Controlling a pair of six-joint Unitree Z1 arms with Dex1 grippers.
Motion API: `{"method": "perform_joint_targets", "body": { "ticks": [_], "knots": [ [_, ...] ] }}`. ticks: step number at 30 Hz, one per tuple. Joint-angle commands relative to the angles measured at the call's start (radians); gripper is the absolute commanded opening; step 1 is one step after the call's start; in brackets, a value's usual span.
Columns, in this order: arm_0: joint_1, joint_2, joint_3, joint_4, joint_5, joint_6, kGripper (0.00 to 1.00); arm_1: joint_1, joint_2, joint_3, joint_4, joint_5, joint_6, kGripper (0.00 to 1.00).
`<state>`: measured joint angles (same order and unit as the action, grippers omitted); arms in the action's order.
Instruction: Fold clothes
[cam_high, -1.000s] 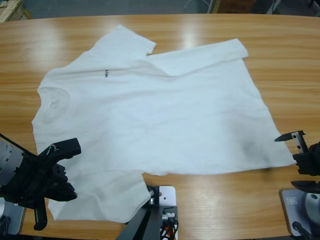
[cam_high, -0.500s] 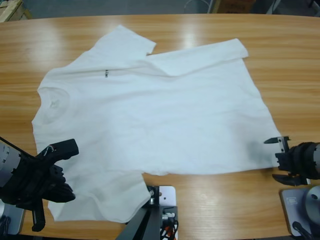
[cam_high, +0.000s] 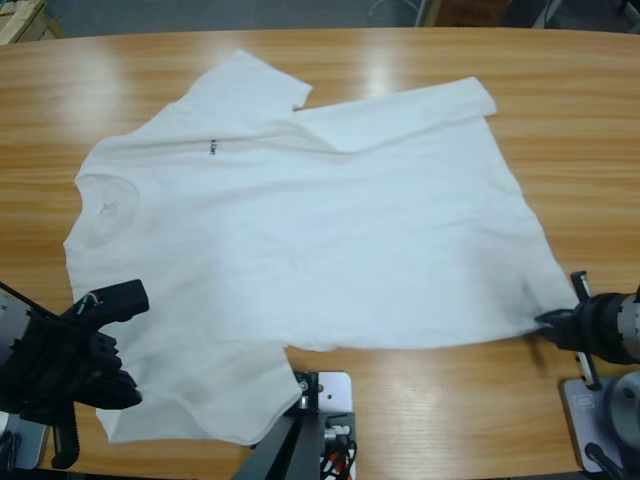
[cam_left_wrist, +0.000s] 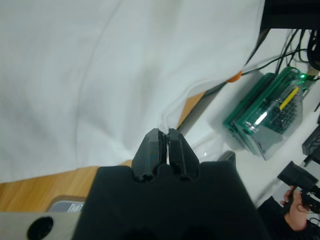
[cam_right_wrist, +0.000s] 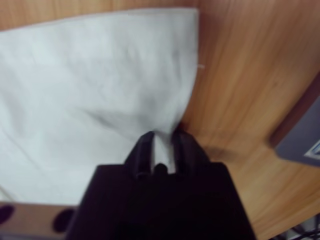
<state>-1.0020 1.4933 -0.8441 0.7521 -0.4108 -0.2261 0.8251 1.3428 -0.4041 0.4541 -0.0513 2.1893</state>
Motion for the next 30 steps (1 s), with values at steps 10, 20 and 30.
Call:
{"method": "perform_joint_targets", "body": {
  "ticks": [10,20,30],
  "knots": [
    [0.004,-0.058,-0.12,0.237,0.003,-0.005,0.0,0.081,-0.094,-0.099,0.199,0.032,-0.086,0.0],
    [0.012,-0.12,-0.261,0.417,0.008,0.001,0.0,0.098,-0.199,-0.2,0.308,0.011,-0.107,0.0],
    [0.17,0.02,-0.481,0.418,0.332,0.174,0.0,0.02,-0.043,-0.23,-0.094,-0.124,-0.272,0.0]
  ]
}}
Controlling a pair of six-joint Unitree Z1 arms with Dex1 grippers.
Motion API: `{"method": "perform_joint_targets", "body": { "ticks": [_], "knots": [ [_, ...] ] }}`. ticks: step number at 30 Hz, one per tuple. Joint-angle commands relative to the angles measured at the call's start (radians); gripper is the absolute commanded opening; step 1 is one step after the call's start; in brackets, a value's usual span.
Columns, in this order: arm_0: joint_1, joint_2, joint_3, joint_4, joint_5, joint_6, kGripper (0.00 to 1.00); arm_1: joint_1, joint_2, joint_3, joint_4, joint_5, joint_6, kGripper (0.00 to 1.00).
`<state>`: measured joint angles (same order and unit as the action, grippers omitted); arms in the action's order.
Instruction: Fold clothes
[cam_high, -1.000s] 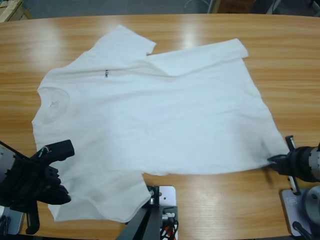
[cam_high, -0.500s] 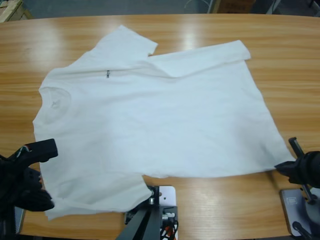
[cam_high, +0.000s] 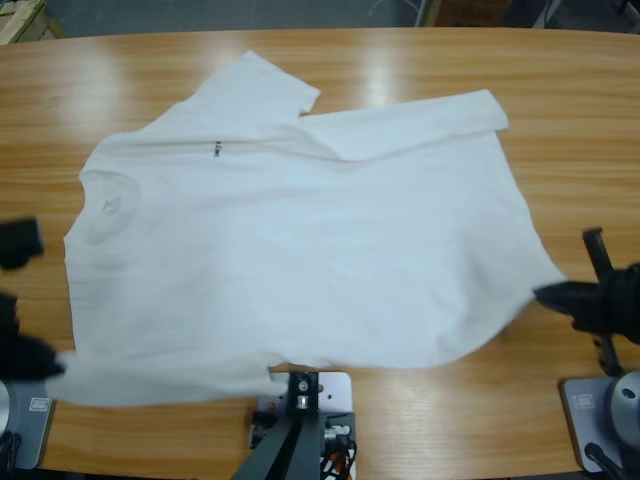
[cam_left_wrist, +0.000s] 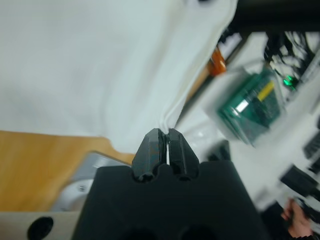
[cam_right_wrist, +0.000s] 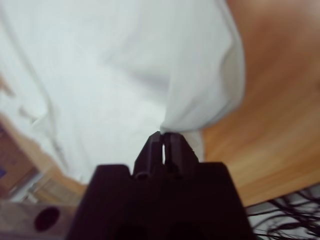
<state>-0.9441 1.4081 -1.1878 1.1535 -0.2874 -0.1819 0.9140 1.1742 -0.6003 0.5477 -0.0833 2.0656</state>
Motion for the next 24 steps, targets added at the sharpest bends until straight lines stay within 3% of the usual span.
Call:
{"method": "perform_joint_targets", "body": {
  "ticks": [1,6,10,17,24],
  "knots": [
    [0.129,0.117,-0.162,0.015,0.232,0.158,0.0,-0.103,0.128,-0.034,-0.227,-0.12,-0.2,0.0],
    [0.227,0.188,-0.282,0.034,0.266,0.266,0.0,-0.283,0.178,-0.069,-0.311,-0.104,-0.399,0.0],
    [0.273,0.24,-0.334,0.039,0.282,0.3,0.0,-0.363,0.276,-0.125,-0.338,-0.052,-0.493,0.0],
    [0.31,0.339,-0.447,0.038,0.353,0.366,0.0,-0.405,0.373,-0.154,-0.375,0.008,-0.54,0.0],
    [0.325,0.407,-0.544,0.032,0.415,0.399,0.0,-0.406,0.357,-0.149,-0.238,0.03,-0.556,0.0]
  ]
}}
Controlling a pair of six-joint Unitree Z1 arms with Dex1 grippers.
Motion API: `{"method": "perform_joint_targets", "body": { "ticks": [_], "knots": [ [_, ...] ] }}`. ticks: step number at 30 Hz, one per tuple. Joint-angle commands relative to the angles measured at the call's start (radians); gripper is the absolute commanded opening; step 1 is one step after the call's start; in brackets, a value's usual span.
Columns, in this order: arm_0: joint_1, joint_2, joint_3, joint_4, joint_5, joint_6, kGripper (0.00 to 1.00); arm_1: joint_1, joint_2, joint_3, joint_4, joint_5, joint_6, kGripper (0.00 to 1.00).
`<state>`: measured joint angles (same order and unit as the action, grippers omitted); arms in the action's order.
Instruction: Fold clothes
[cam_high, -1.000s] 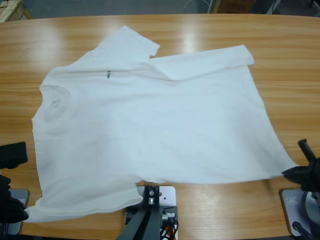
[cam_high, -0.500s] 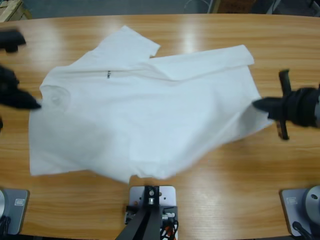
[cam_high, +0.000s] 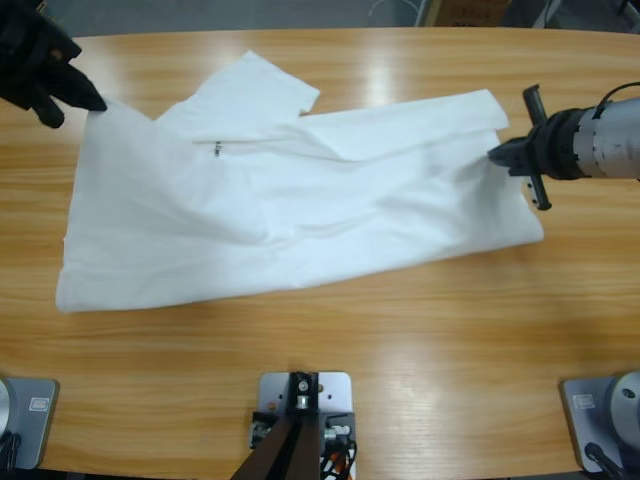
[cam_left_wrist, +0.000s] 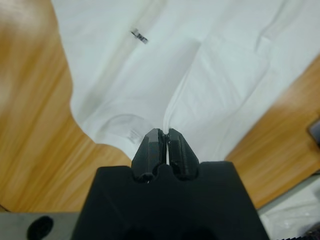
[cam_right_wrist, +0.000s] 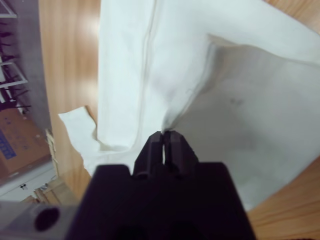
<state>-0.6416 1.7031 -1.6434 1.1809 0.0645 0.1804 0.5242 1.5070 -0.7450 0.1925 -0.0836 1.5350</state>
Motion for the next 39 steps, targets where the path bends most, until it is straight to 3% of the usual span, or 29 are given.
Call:
{"method": "perform_joint_targets", "body": {
  "ticks": [1,14,22,25,26,27,28,35,39],
  "knots": [
    [0.025,0.122,-0.101,0.005,0.063,0.037,0.0,-0.016,0.018,0.003,0.122,0.027,-0.028,0.0],
    [0.049,0.11,-0.179,0.009,0.143,0.033,0.0,-0.05,-0.061,0.031,0.143,-0.067,-0.102,0.0],
    [0.049,0.128,-0.139,0.008,0.132,0.03,0.0,-0.078,-0.029,0.062,0.157,-0.049,-0.102,0.0],
    [0.049,0.122,-0.123,0.008,0.132,0.031,0.0,-0.078,0.009,0.091,0.042,-0.016,-0.125,0.0],
    [0.049,0.119,-0.112,0.006,0.132,0.032,0.0,-0.08,0.035,0.111,-0.045,0.013,-0.15,0.242],
    [0.049,0.114,-0.098,0.005,0.132,0.033,0.0,-0.082,0.064,0.115,-0.096,0.042,-0.165,0.742],
    [0.047,0.108,-0.08,0.002,0.131,0.034,0.0,-0.082,0.089,0.107,-0.115,0.053,-0.179,0.966],
    [0.026,0.045,0.055,-0.035,0.121,0.036,0.0,-0.082,0.086,0.102,-0.174,0.05,-0.266,1.0],
    [-0.006,0.012,0.068,-0.044,0.121,0.048,0.0,-0.076,0.06,0.107,-0.174,0.045,-0.27,1.0]
  ]
}}
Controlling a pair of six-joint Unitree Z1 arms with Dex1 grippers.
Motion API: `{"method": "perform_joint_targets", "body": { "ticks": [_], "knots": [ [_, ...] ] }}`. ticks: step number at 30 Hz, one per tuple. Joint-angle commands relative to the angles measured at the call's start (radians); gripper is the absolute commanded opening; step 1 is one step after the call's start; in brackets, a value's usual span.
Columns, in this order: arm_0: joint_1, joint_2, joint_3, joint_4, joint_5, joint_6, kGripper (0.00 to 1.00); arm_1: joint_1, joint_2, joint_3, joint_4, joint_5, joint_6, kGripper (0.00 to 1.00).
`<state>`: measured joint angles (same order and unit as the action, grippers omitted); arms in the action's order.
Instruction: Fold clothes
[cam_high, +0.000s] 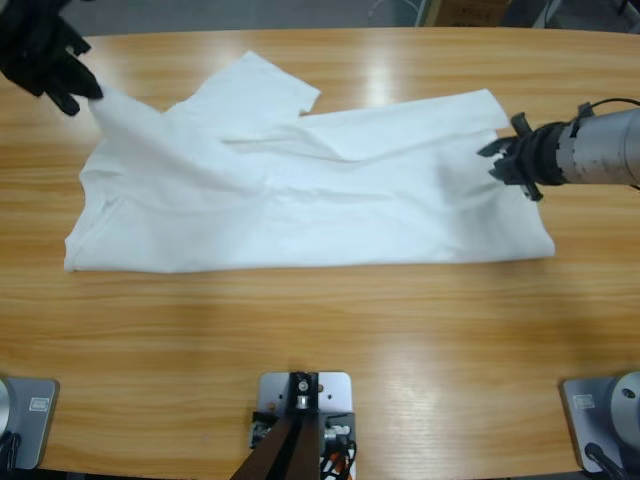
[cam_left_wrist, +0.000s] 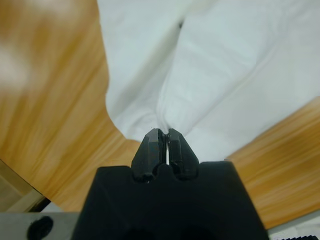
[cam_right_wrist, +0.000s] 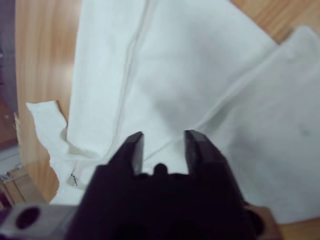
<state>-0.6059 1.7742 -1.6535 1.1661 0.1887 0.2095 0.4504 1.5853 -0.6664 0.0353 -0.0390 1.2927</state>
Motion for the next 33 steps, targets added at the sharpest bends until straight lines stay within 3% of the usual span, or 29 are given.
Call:
{"method": "perform_joint_targets", "body": {
  "ticks": [1,6,13,20,30,31,33],
  "knots": [
    [-0.053,-0.066,0.079,-0.029,-0.003,0.021,0.0,0.003,-0.022,0.028,-0.017,0.002,-0.029,1.0],
    [-0.105,-0.126,0.168,-0.041,-0.008,0.013,0.0,0.013,-0.039,0.042,-0.017,0.004,-0.029,1.0],
    [-0.137,-0.21,0.388,-0.129,-0.024,-0.019,0.0,0.021,-0.05,0.078,-0.017,0.012,-0.029,1.0],
    [-0.219,-0.167,0.507,-0.198,-0.031,-0.002,0.0,0.025,-0.057,0.099,-0.017,0.022,-0.029,1.0],
    [-0.222,-0.089,0.585,-0.22,0.032,-0.042,0.0,0.025,-0.09,0.125,-0.017,0.022,-0.029,1.0],
    [-0.222,-0.079,0.591,-0.221,0.034,-0.046,0.1,0.025,-0.092,0.129,-0.017,0.022,-0.029,1.0],
    [-0.224,-0.062,0.598,-0.221,0.033,-0.056,0.449,0.025,-0.1,0.134,-0.017,0.022,-0.028,1.0]
  ]
}}
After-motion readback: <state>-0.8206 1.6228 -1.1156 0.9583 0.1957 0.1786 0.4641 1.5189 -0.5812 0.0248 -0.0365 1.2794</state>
